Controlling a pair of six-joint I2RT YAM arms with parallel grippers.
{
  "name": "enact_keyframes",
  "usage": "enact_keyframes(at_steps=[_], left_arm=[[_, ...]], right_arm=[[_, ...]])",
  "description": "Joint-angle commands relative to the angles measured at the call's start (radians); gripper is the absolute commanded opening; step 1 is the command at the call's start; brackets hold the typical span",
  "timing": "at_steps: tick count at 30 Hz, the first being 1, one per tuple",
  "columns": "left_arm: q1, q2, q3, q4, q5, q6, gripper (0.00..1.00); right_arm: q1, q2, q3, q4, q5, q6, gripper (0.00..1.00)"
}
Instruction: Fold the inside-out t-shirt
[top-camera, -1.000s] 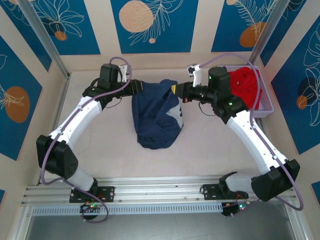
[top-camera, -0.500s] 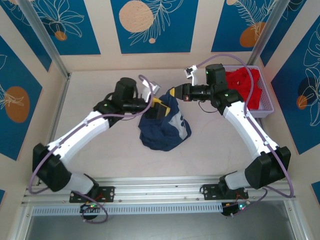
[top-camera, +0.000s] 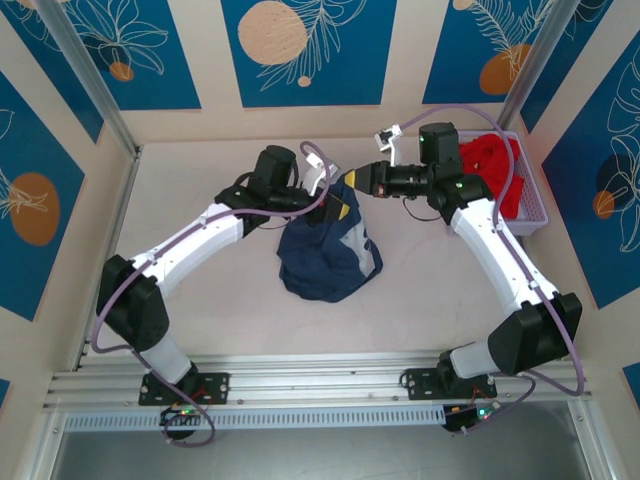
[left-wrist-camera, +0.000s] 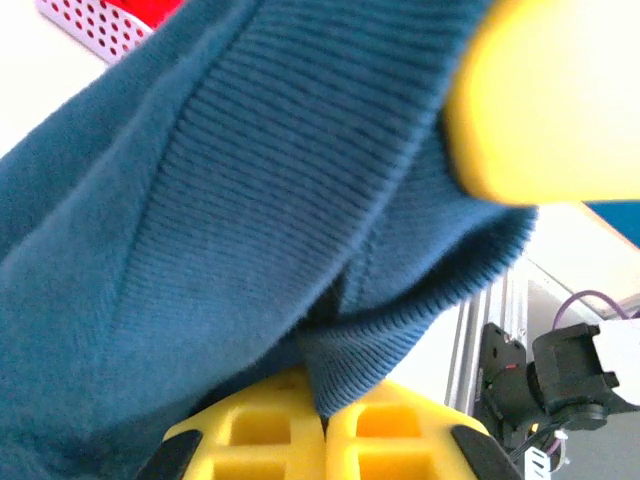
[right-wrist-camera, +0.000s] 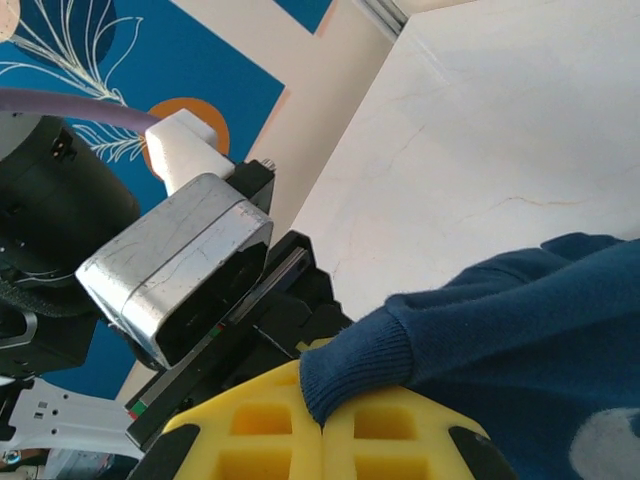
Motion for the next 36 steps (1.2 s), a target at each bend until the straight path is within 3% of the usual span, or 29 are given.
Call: enact_keyframes(at_steps=[1, 2, 4, 7, 12, 17, 18, 19, 22, 24, 30, 36], left_arm=[[0.025, -0.041, 0.009, 0.069, -0.041, -0.184, 0.0], [0.039, -0.06, -0.008, 0.109, -0.042, -0.275, 0.0], [0.057, -0.093, -0.026, 0.134, -0.07, -0.405, 0.0], [0.059, -0.124, 0.007, 0.069, -0.126, -0.445, 0.0], [0.059, -0.147, 0.038, 0.024, -0.17, -0.456, 0.0], [0.059, -0.164, 0.049, 0.024, -0.176, -0.468, 0.0], [0.06, -0.167, 0.053, 0.016, -0.179, -0.464, 0.0], [0.059, -0.173, 0.06, 0.004, -0.186, -0.458, 0.0], [0.065, -0.191, 0.099, -0.06, -0.233, -0.411, 0.0], [0.076, -0.21, 0.139, -0.108, -0.274, -0.37, 0.0], [0.126, -0.26, 0.282, -0.177, -0.362, -0.267, 0.0], [0.229, -0.262, 0.435, -0.224, -0.438, -0.231, 0.0]], right_arm=[[-0.025, 0.001, 0.054, -0.105, 0.117, -0.011, 0.23], [-0.023, -0.014, 0.049, -0.151, 0.201, -0.042, 0.34], [-0.011, -0.072, -0.017, -0.181, 0.327, -0.096, 0.44], [0.017, -0.194, -0.201, -0.131, 0.382, -0.141, 0.53], [0.159, -0.302, -0.497, 0.063, 0.429, -0.129, 0.57], [0.263, -0.188, -0.624, 0.343, 0.495, -0.052, 0.62], [0.27, -0.153, -0.617, 0.364, 0.509, -0.053, 0.61], [0.273, -0.122, -0.597, 0.361, 0.543, -0.058, 0.53], [0.263, -0.123, -0.52, 0.284, 0.636, -0.122, 0.16], [0.242, -0.174, -0.471, 0.219, 0.695, -0.189, 0.03], [0.119, -0.274, -0.187, -0.02, 0.721, -0.359, 0.0], [0.064, -0.216, 0.125, -0.157, 0.759, -0.519, 0.0]])
